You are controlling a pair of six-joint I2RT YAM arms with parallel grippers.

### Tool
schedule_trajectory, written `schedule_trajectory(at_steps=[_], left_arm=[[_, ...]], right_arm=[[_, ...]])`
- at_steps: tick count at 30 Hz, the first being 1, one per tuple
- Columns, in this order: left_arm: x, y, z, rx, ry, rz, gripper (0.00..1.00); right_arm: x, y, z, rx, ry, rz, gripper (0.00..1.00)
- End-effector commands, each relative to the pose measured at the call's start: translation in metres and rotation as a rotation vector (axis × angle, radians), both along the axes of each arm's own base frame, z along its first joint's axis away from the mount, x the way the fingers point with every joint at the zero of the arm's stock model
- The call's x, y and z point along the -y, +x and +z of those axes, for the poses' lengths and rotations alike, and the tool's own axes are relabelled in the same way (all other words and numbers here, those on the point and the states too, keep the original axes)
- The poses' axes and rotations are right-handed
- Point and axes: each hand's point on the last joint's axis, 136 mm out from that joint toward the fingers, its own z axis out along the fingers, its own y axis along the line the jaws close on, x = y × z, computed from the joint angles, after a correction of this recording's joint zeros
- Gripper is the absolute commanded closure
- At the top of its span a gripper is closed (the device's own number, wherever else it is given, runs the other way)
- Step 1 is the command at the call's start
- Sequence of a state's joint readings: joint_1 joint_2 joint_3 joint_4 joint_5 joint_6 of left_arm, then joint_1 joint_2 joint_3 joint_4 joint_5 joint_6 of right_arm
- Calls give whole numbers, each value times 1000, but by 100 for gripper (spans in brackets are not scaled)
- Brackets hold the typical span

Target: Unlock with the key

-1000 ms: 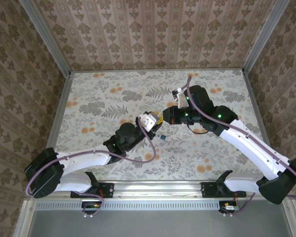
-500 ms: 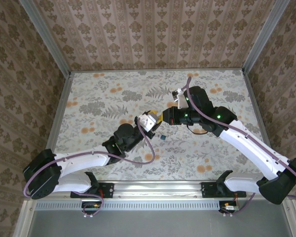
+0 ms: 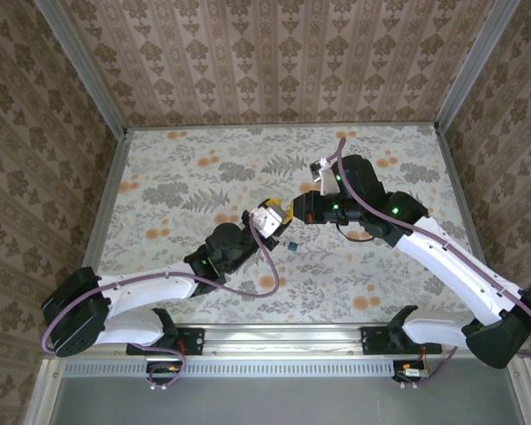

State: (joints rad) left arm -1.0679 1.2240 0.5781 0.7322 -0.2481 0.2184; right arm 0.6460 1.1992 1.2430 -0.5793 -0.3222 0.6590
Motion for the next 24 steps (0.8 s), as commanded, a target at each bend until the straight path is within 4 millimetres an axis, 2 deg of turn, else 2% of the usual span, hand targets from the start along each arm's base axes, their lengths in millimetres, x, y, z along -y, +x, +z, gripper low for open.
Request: schedule_trajectory(at_steps=[1, 11, 16, 24], left_arm=[[3, -4, -2, 8, 12, -9, 72], [5, -12, -1, 19, 18, -15, 90], [0, -10, 1, 33, 25, 18, 100], [-9, 3, 14, 135, 67, 123, 100]], right_arm=[[1, -2, 19, 33, 34, -5, 91], [2, 0, 21, 34, 33, -16, 90], [1, 2, 18, 26, 38, -21, 88], [4, 5, 20, 36, 47, -53, 79]])
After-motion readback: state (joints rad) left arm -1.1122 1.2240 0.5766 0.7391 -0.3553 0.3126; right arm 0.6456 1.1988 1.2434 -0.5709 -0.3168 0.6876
